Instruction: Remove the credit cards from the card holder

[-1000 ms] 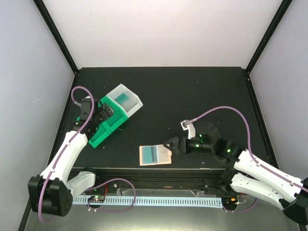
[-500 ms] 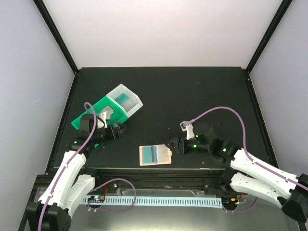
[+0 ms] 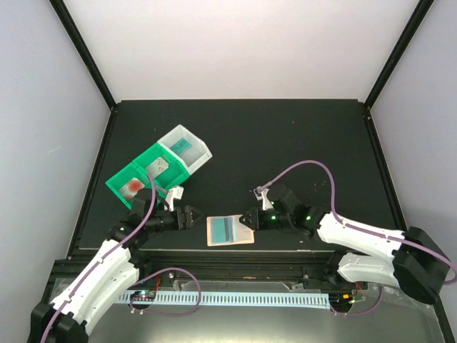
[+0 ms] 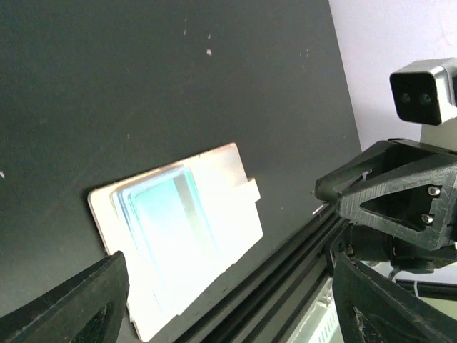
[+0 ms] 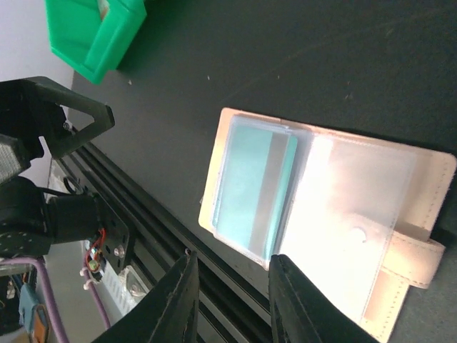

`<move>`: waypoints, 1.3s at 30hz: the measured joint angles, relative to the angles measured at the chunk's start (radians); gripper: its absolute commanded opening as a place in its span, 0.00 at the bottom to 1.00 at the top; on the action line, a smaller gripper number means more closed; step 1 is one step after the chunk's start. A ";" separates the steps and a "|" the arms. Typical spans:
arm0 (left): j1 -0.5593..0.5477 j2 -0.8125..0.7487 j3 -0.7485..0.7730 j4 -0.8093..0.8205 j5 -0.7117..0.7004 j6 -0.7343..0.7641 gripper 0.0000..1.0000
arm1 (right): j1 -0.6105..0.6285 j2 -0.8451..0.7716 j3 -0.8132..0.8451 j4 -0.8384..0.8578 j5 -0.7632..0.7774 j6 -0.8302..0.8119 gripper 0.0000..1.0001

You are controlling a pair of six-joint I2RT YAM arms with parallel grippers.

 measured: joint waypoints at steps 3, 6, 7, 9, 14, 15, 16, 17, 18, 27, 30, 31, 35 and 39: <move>-0.042 0.000 -0.039 0.036 -0.005 -0.032 0.84 | 0.023 0.059 0.000 0.033 0.000 0.008 0.27; -0.070 0.007 -0.066 0.075 -0.007 -0.060 0.88 | 0.038 0.119 0.000 0.063 -0.001 0.015 0.26; -0.075 0.008 -0.077 0.093 -0.006 -0.069 0.90 | 0.043 0.139 0.000 0.072 0.000 0.019 0.26; -0.081 0.014 -0.098 0.127 -0.007 -0.089 0.93 | 0.053 0.174 0.000 0.087 0.000 0.023 0.23; -0.084 0.024 -0.133 0.172 -0.017 -0.109 0.99 | 0.080 0.264 0.024 0.101 -0.001 0.025 0.21; -0.084 0.024 -0.136 0.177 -0.020 -0.109 0.99 | 0.084 0.282 0.032 0.102 -0.001 0.025 0.21; -0.085 0.024 -0.137 0.179 -0.026 -0.108 0.99 | 0.084 0.298 0.040 0.103 -0.001 0.025 0.21; -0.085 0.024 -0.139 0.182 -0.030 -0.108 0.99 | 0.085 0.307 0.044 0.105 -0.001 0.025 0.21; -0.085 0.024 -0.142 0.187 -0.033 -0.108 0.99 | 0.086 0.316 0.048 0.105 -0.001 0.025 0.21; -0.085 -0.005 -0.168 0.194 -0.043 -0.109 0.99 | 0.112 0.413 0.101 0.121 -0.005 0.019 0.18; -0.085 -0.016 -0.168 0.195 -0.042 -0.109 0.99 | 0.114 0.438 0.116 0.124 -0.008 0.014 0.16; -0.085 -0.017 -0.168 0.195 -0.042 -0.109 0.99 | 0.114 0.444 0.119 0.124 -0.008 0.011 0.16; -0.085 -0.023 -0.171 0.194 -0.042 -0.111 0.97 | 0.115 0.467 0.127 0.126 -0.009 0.004 0.15; -0.085 -0.030 -0.176 0.195 -0.043 -0.118 0.95 | 0.115 0.473 0.127 0.125 -0.004 0.000 0.15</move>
